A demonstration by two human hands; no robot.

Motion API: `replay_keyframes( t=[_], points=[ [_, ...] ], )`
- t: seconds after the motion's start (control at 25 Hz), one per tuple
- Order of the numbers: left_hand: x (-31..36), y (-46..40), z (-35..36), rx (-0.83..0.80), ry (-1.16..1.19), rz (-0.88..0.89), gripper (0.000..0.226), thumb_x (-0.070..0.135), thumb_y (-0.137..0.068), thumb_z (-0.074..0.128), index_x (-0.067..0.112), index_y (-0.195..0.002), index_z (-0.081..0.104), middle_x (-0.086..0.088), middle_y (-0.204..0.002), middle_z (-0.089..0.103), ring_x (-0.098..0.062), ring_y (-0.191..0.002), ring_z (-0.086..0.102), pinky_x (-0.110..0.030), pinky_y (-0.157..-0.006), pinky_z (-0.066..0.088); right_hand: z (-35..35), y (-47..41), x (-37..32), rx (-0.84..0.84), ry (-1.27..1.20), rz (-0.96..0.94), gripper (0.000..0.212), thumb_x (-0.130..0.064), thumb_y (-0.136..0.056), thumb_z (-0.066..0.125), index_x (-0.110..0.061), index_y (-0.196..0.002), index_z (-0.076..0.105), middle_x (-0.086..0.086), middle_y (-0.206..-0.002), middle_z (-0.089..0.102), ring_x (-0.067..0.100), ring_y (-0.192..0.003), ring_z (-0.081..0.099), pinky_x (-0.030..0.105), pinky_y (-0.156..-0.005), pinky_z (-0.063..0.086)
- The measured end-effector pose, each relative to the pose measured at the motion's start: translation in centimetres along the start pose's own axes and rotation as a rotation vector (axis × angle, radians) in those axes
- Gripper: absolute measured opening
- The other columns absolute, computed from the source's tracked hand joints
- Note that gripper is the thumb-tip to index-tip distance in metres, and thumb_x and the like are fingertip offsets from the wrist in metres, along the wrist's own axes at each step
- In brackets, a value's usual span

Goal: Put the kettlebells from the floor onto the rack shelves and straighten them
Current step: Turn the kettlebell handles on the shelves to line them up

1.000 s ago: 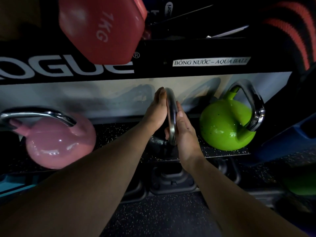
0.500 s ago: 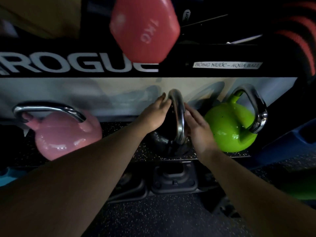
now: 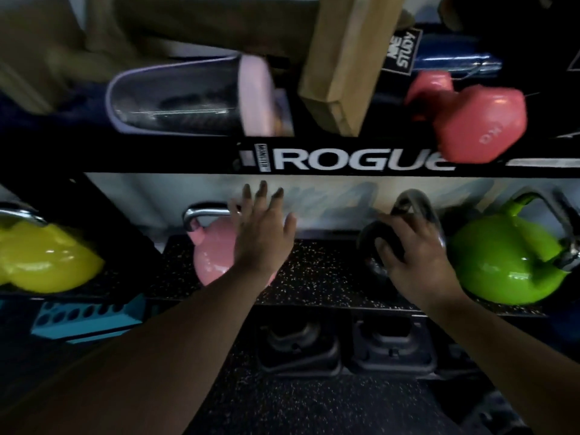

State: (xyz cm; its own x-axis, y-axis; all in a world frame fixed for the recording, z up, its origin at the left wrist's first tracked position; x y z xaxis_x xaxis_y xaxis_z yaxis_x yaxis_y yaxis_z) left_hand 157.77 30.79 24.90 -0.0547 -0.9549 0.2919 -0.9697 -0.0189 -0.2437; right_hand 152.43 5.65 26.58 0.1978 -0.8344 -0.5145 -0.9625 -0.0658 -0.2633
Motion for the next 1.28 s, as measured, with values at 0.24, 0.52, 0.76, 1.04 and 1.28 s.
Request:
replay_keyframes(
  t=[0.24,0.52,0.76,1.04,1.28],
  points=[
    [-8.5,1.7,-3.6,0.108,0.303,-0.615,0.077,0.058,-0.094,0.044,0.019,-0.155,0.019,-0.015,-0.165,0.010,-0.045,-0.148,0.013,-0.061,-0.117,0.016,4.2,-1.0,-7.1,-0.185,-0.127,0.044,0.045,-0.039,-0.094,0.051,-0.033,-0.138,0.045,0.006,-0.132,0.051,0.027,-0.126,0.042,0.044,-0.107,0.038],
    [-13.0,1.1,-2.5,-0.131,0.814,-0.687,0.094,0.068,-0.090,0.042,0.014,-0.157,0.003,-0.020,-0.162,0.018,-0.041,-0.137,0.042,-0.049,-0.108,0.041,14.8,-7.1,-17.4,-0.288,-0.261,0.208,0.052,-0.055,-0.093,0.051,-0.031,-0.139,0.046,0.011,-0.132,0.052,0.029,-0.123,0.050,0.039,-0.104,0.041],
    [-16.8,-0.8,-2.4,-0.237,0.895,-0.491,0.061,0.050,-0.103,0.025,0.022,-0.156,0.014,-0.013,-0.161,0.024,-0.033,-0.137,0.042,-0.034,-0.094,0.038,17.8,-7.7,-19.6,-0.120,-0.242,0.356,0.044,-0.055,-0.093,0.050,-0.017,-0.114,0.057,0.015,-0.108,0.063,0.036,-0.100,0.058,0.045,-0.087,0.050],
    [-14.5,-0.5,-0.2,-0.286,1.030,-0.527,0.084,0.066,-0.095,0.029,0.026,-0.156,-0.012,-0.010,-0.167,0.002,-0.032,-0.150,0.021,-0.052,-0.119,0.022,17.4,-5.6,-19.7,-0.082,-0.742,0.477,0.026,-0.041,-0.091,0.063,-0.017,-0.101,0.066,0.000,-0.080,0.066,0.017,-0.074,0.059,0.029,-0.064,0.045],
    [-18.0,-4.8,0.6,-0.318,1.094,-0.396,0.083,0.069,-0.088,0.031,0.024,-0.156,0.017,-0.011,-0.152,0.044,-0.029,-0.138,0.043,-0.051,-0.114,0.033,20.2,-4.6,-22.2,-0.086,-0.807,0.494,0.027,-0.040,-0.100,0.046,-0.032,-0.118,0.064,0.005,-0.104,0.070,0.018,-0.094,0.065,0.029,-0.072,0.050]
  ],
)
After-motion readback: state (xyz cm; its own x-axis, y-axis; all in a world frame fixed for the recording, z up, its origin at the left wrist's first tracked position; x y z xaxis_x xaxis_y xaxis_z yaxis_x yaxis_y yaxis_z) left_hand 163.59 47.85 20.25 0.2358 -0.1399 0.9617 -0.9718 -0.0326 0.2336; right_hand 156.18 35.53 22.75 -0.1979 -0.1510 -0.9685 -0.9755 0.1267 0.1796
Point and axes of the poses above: each hand's wrist, its own y-axis away from the middle knuckle, its own z-axis out of the palm, x = y × z, the point moved 3 cm from there along -y, towards the middle knuckle
